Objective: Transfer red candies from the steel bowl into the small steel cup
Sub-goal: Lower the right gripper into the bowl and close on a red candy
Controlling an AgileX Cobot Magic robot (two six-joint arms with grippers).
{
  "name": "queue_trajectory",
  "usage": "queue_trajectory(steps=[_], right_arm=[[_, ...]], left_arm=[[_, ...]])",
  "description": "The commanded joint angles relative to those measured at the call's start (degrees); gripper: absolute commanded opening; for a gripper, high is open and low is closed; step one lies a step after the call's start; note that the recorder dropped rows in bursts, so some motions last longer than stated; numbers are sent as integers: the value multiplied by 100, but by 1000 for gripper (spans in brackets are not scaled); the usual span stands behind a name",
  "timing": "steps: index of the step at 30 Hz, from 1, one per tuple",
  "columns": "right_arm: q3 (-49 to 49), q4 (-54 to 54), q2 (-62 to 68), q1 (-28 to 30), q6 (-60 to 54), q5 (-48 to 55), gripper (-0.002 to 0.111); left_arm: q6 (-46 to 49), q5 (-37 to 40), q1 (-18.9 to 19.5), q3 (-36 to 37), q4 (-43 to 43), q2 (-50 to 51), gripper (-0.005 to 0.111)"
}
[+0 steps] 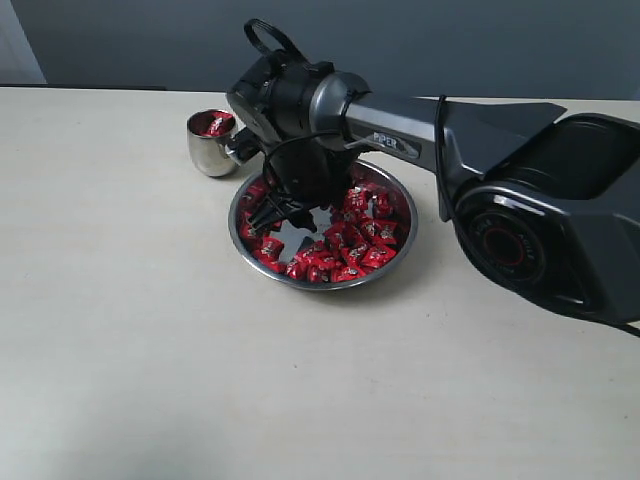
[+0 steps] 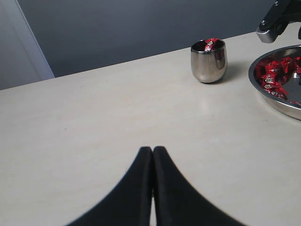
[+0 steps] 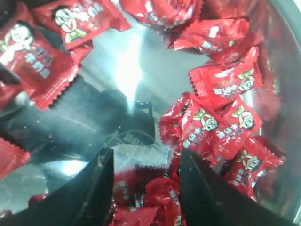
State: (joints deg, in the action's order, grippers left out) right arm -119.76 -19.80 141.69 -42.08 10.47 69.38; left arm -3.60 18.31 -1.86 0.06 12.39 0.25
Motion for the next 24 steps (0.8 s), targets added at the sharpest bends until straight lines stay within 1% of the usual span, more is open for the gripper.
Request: queue_trajectory(steps=[1, 11, 19, 24], right_arm=[[1, 221, -20, -12, 21, 58, 43], [1, 238, -102, -83, 21, 58, 43], [1, 238, -556, -92, 21, 58, 43], [162, 614, -680, -92, 21, 58, 43]], left_arm=[[-31, -39, -2, -6, -7, -25, 0], [-31, -39, -2, -6, -7, -25, 0], [-31, -39, -2, -6, -7, -25, 0], [-31, -39, -2, -6, -7, -25, 0]])
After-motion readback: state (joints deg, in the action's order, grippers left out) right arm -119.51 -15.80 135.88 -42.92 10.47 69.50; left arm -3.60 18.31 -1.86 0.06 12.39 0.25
